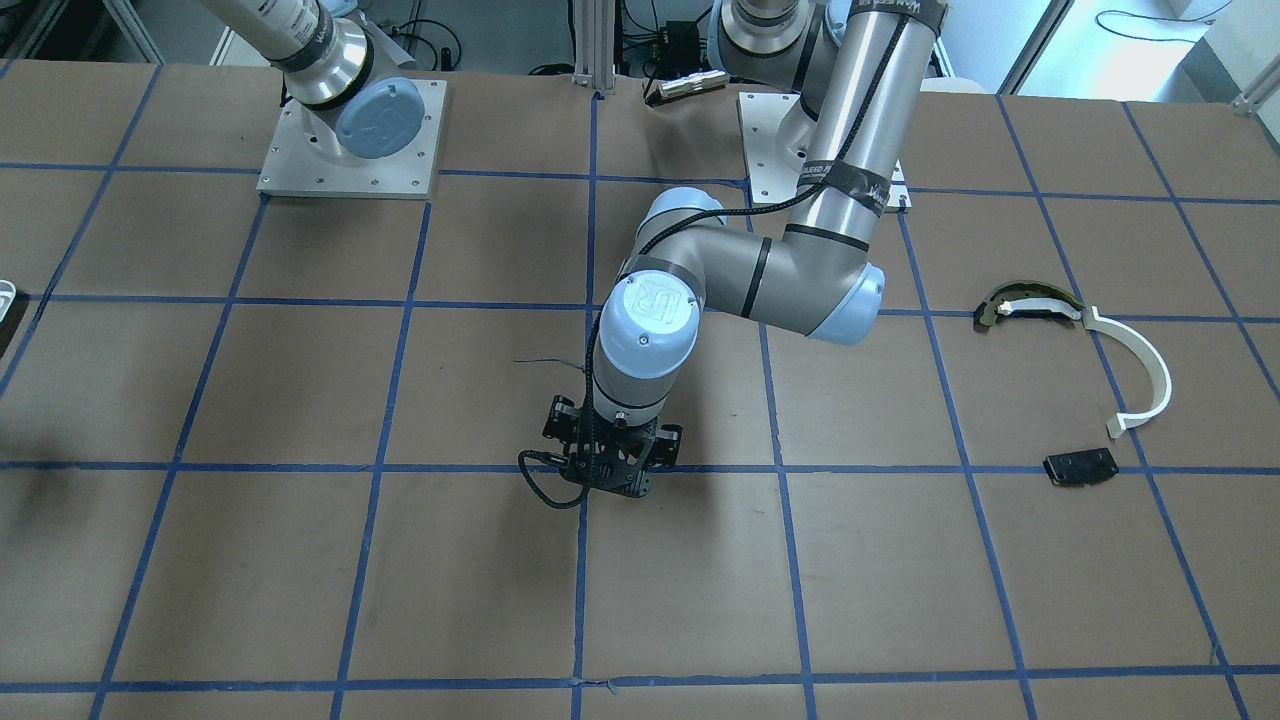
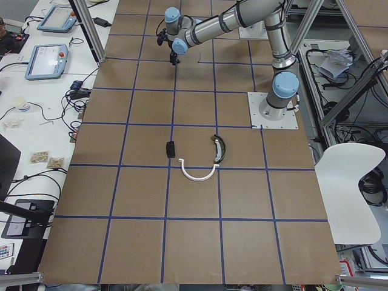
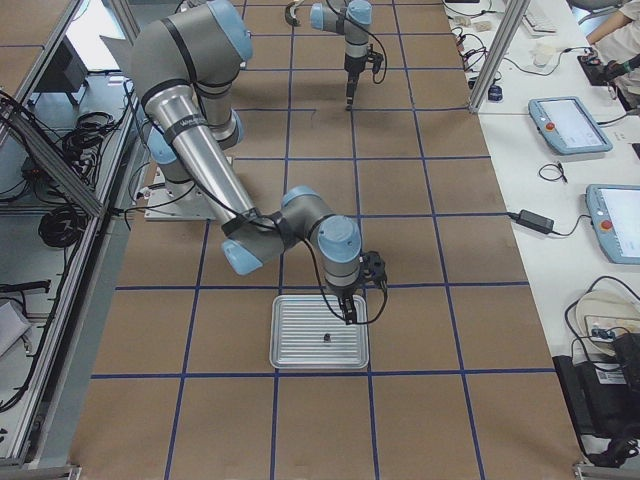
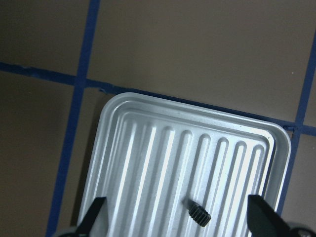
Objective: Place bearing gear from tray to pile
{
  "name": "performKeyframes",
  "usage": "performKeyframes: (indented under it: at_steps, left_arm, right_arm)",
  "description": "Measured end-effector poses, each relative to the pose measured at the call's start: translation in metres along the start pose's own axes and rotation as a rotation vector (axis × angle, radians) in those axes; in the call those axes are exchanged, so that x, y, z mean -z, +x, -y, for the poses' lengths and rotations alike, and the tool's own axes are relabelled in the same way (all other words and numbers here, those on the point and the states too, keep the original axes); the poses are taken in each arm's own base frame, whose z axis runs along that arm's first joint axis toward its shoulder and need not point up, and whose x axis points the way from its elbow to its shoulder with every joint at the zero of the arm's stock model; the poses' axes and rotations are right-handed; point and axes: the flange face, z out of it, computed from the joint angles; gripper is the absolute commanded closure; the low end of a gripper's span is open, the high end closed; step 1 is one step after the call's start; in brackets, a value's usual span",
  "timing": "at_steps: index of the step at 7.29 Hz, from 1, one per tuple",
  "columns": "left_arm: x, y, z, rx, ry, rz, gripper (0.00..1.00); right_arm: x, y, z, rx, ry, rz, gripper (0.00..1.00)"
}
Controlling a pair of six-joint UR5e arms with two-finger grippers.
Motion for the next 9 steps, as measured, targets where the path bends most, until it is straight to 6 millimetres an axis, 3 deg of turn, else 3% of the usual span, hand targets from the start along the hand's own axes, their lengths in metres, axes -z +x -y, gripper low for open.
performKeyframes:
  at_steps: [2,3,4,5,6,7,9]
  left_arm:
    - [-0.01,0.006,0.0,-0.009,-0.013,0.003,0.21]
    - [-0.014,0.011,-0.001,-0.016,-0.018,0.007,0.22]
    - [-0.016,0.014,-0.003,-0.022,-0.021,0.01,0.52]
    - [-0.017,0.016,-0.003,-0.025,-0.024,0.011,0.73]
    - [-0.017,0.016,-0.004,-0.025,-0.026,0.012,0.83]
    - [-0.018,0.016,-0.004,-0.023,-0.027,0.012,0.97]
    - [-0.021,0.016,-0.004,-0.025,-0.032,0.012,1.0]
  right_arm:
    - [-0.047,0.017,-0.018,-0.037,-0.006,0.032,0.0]
    - [-0.063,0.023,-0.027,-0.062,-0.013,0.051,0.0]
    - [-0.071,0.027,-0.033,-0.071,-0.019,0.058,0.0]
    - [-0.072,0.032,-0.037,-0.073,-0.023,0.056,0.08]
    - [-0.071,0.037,-0.042,-0.079,-0.024,0.057,0.32]
    - [-0.071,0.039,-0.046,-0.084,-0.026,0.058,0.49]
    - [-0.073,0.039,-0.049,-0.072,-0.036,0.07,0.57]
